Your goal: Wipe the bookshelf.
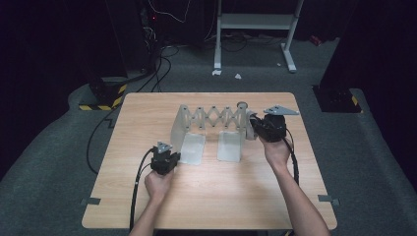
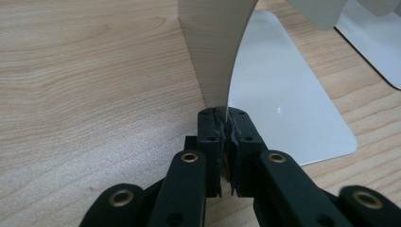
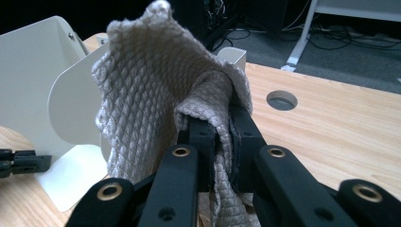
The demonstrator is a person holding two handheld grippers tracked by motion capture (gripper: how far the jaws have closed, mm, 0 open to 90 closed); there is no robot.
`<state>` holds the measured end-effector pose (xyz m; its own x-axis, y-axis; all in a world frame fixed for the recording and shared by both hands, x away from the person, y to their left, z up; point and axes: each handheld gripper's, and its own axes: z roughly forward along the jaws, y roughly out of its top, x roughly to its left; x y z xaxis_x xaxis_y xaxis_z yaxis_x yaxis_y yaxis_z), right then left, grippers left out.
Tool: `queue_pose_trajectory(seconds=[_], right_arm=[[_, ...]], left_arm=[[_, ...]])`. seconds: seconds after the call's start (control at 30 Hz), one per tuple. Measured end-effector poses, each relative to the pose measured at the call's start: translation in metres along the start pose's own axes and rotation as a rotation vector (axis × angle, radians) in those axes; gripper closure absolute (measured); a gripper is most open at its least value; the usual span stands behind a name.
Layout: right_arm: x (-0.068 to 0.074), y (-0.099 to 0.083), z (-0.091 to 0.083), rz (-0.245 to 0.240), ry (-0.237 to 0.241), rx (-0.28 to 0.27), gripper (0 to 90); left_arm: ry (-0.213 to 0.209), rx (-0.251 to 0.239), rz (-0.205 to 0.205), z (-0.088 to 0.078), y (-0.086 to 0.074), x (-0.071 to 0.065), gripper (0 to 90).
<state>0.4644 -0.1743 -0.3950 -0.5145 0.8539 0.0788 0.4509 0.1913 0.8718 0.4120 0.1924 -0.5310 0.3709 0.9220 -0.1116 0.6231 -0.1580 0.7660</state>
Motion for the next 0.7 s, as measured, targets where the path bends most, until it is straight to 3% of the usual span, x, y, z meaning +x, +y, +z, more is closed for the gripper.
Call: queue_pose_trajectory(seconds=[0.33,0.7], right_arm=[[-0.004,-0.008,0.014,0.01,-0.009,0.029,82.6],[-0.01,-0.047,0.044,0.047,-0.009,0.123,82.6]], left_arm=[[-0.002,0.001,-0.002,0.0,0.0,0.0,84.4],[-0.002,-0.001,-0.001,0.0,0.0,0.0,84.4]])
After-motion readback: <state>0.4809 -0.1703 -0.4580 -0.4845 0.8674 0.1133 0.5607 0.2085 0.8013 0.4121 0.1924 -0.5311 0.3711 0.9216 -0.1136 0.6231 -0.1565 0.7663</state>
